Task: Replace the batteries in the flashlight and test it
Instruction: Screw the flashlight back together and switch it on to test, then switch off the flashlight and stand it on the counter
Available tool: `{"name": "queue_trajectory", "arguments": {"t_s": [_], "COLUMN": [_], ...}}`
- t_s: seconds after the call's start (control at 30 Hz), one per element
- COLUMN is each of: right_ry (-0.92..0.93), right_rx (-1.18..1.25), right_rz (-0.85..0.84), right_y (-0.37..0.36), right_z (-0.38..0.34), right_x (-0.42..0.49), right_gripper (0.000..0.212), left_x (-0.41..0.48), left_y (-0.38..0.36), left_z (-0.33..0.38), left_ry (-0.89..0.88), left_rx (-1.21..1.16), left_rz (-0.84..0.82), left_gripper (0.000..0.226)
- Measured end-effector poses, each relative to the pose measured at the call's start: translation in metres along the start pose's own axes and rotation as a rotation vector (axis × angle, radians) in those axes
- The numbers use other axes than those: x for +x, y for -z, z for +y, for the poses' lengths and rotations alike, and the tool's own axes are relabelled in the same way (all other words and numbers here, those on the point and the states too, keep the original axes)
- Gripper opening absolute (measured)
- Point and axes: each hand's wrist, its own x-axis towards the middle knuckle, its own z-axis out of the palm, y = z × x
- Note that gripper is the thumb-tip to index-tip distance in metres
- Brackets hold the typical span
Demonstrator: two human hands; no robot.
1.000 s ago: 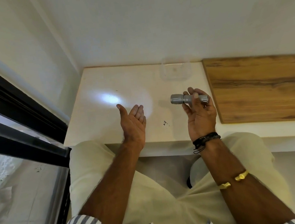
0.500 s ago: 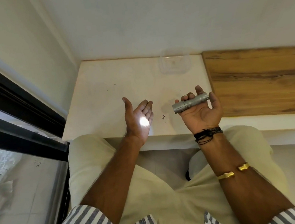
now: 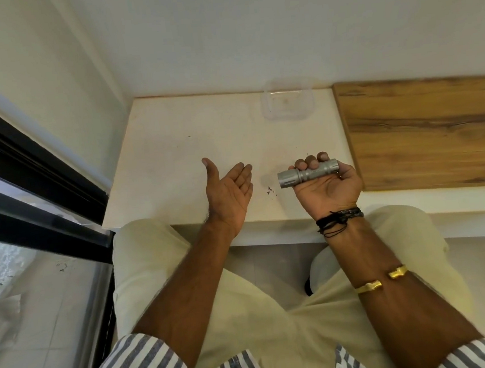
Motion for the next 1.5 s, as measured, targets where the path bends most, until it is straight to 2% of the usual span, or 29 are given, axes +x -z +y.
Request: {"name": "queue_trajectory", "arguments": {"t_s": [0.07,0.13,0.2,0.27,0.37,0.47,0.53,0.63,0.77,0.9,1.0,1.1,1.2,1.5], "right_ry": [0.002,-0.009,-0.028,-0.028,0.031,0.119,0.157,0.203,0.240,0.260,0.273,0.298,0.359,0.523], "right_rx": [-0.011,-0.019,-0.045,-0.136,-0.361,-0.706,-0.914,-1.092,-1.208,-1.273,-1.335,-1.386,-1.457,-1.591], "right_rz": [0.011,0.032,0.042,0.052,0.090,0.062,0.027,0.014,-0.038,-0.107,-0.131,-0.085,-0.035,-0.102], "right_y": [0.000,0.000,0.001,0.001,0.000,0.004,0.007,0.009,0.009,0.002,-0.003,-0.007,-0.011,-0.062], "right_z": [0.001,0.002,0.002,0.003,0.009,0.018,0.023,0.030,0.040,0.049,0.052,0.051,0.051,0.057], "right_x": [0.000,0.000,0.000,0.000,0.003,0.003,0.003,0.005,0.006,0.009,0.012,0.018,0.028,0.097], "right_gripper": [0.016,0.017,0.023,0.024,0.017,0.009,0.014,0.025,0.025,0.021,0.025,0.033,0.029,0.030], "left_x": [0.001,0.003,0.003,0.001,-0.001,0.000,0.001,0.000,0.002,0.006,0.011,0.021,0.033,0.097], "left_y": [0.001,-0.001,-0.002,-0.001,0.001,0.002,0.003,0.003,0.003,0.005,0.008,0.013,0.016,0.011], "left_z": [0.000,-0.001,-0.004,-0.009,-0.019,-0.021,-0.020,-0.019,-0.021,-0.018,-0.014,-0.007,0.002,0.060], "left_ry": [-0.007,-0.037,-0.153,-0.364,-0.514,-0.548,-0.555,-0.540,-0.525,-0.614,-0.664,-0.675,-0.697,-0.720], "left_rx": [0.017,0.159,0.500,0.858,1.084,1.108,1.128,1.130,1.140,1.118,1.137,1.125,1.111,1.087], "left_rz": [0.001,0.035,0.111,0.142,0.111,0.127,0.122,0.096,0.091,0.124,0.120,0.116,0.106,0.156], "left_gripper": [0.095,0.084,0.062,0.042,0.030,0.028,0.030,0.036,0.038,0.027,0.025,0.027,0.030,0.032]}}
